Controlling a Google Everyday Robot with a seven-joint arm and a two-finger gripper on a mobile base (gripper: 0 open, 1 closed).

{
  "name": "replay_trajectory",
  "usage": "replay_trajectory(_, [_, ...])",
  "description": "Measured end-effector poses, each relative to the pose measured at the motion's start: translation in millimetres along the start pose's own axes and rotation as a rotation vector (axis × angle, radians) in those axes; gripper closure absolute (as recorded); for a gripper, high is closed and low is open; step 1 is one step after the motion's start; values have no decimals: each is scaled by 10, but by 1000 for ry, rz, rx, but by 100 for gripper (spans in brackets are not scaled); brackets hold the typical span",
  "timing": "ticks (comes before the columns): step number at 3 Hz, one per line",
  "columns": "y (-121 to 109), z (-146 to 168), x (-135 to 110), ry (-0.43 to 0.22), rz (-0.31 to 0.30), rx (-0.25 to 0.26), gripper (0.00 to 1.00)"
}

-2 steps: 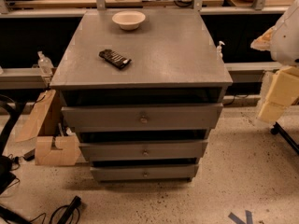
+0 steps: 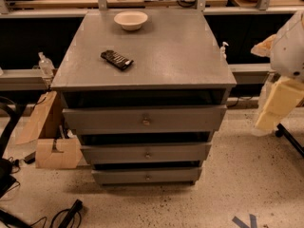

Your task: Open middle drawer

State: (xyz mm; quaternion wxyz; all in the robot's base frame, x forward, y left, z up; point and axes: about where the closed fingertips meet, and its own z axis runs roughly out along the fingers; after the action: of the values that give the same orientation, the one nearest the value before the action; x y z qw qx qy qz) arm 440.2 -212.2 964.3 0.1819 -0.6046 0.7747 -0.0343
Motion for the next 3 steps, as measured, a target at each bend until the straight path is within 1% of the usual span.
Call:
replay_trajectory(1, [304, 487, 90, -83, -6, -10, 0])
replay_trajectory(2, [643, 1184, 261, -139, -6, -46, 0])
replay_trajectory(3, [745, 1917, 320, -186, -24, -48, 0])
